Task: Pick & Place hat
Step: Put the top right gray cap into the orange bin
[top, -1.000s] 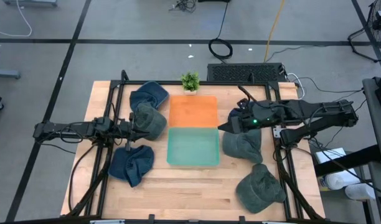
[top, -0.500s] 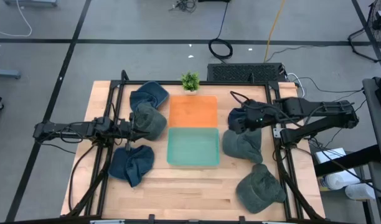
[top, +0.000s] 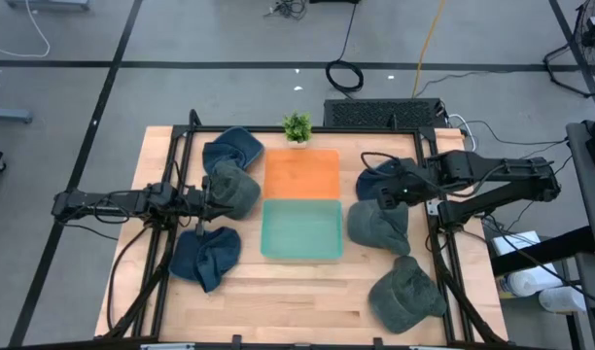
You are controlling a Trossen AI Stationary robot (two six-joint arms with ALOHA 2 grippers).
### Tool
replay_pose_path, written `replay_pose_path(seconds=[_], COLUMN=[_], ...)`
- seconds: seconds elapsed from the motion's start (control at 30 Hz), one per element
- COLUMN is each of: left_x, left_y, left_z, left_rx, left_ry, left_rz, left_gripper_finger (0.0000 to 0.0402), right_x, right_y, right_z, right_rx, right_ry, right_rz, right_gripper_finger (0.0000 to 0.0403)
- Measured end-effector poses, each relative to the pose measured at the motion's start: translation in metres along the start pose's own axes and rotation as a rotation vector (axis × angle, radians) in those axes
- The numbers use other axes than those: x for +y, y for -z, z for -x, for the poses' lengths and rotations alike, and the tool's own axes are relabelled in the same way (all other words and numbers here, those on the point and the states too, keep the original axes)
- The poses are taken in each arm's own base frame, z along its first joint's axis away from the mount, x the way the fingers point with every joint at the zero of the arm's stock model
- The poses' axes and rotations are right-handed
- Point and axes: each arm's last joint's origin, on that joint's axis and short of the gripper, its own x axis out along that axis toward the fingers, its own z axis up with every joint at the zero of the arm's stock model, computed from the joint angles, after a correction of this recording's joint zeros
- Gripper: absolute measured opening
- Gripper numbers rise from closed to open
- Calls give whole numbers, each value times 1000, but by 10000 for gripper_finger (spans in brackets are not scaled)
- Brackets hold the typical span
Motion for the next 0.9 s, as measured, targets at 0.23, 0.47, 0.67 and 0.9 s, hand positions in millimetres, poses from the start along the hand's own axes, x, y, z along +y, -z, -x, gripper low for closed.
replay_pose_path(seconds=[0.23,0.47,0.67,0.9], left_x=[0,0,0,0], left_y=[0,0,0,0], left_z=[0,0,0,0], left_rx=[0,0,0,0], left_ry=[0,0,0,0], left_rz=[0,0,0,0], left_gripper_finger=[37,37,37,37], right_x=[-12,-5,8,21], right_y=[4,4,2,1], right_z=[1,-12,-30,-46], right_rx=[61,80,96,102], right_ry=[123,234,302,315], right_rz=[-75,-82,-53,-29], right_gripper_finger=[267,267,267,267])
